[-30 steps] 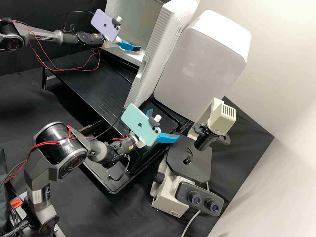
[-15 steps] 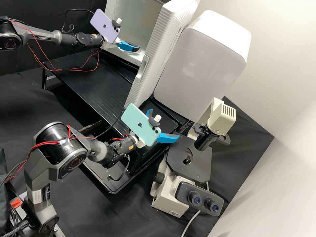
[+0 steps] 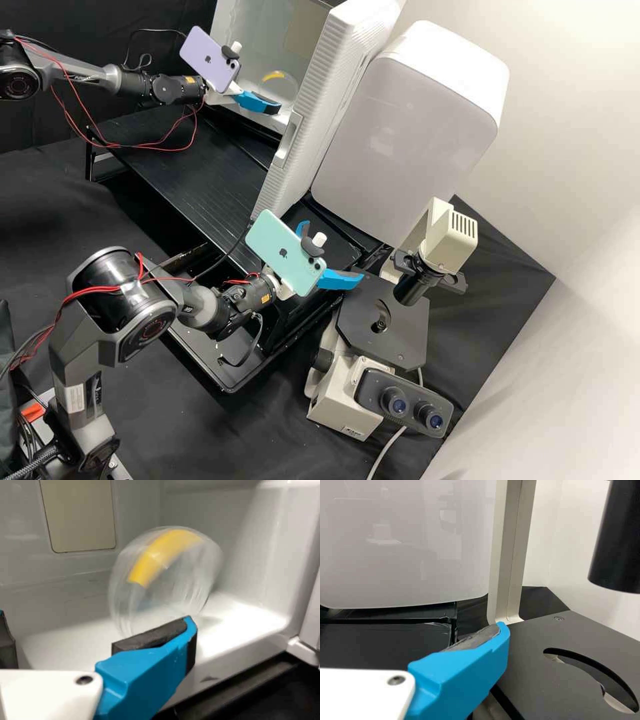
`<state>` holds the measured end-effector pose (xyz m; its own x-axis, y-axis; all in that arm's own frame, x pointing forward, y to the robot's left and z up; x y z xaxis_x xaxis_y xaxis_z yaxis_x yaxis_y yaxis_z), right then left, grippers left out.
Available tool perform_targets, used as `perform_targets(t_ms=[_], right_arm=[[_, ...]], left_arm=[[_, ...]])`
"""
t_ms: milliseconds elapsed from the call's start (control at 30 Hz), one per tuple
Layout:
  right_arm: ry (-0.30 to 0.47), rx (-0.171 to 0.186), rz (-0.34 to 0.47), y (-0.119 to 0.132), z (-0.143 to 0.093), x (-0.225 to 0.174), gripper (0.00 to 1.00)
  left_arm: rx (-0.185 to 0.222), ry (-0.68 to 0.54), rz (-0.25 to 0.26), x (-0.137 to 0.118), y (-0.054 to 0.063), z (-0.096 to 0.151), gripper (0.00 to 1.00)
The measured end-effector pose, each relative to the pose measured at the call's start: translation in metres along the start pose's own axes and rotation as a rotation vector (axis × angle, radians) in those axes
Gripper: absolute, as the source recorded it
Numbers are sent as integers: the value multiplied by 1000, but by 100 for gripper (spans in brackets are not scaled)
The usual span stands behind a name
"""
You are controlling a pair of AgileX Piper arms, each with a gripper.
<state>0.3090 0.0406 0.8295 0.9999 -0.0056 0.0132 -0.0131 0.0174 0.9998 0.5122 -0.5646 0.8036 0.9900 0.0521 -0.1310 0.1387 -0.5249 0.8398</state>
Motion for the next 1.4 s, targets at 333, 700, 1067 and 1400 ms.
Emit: perform_targets(t_ms=[333,700,1067,1400], right_arm=[[0,0,0,0,0,0,100],[0,0,0,0,0,0,100],[0,0,0,0,0,0,100],[0,0,0,0,0,0,100]], left_arm=[[-3,3,0,0,0,-2,100],[1,4,0,0,0,-2,100],[6,3,-5,0,0,-3,100],[3,3,-5,0,1,-4,100]])
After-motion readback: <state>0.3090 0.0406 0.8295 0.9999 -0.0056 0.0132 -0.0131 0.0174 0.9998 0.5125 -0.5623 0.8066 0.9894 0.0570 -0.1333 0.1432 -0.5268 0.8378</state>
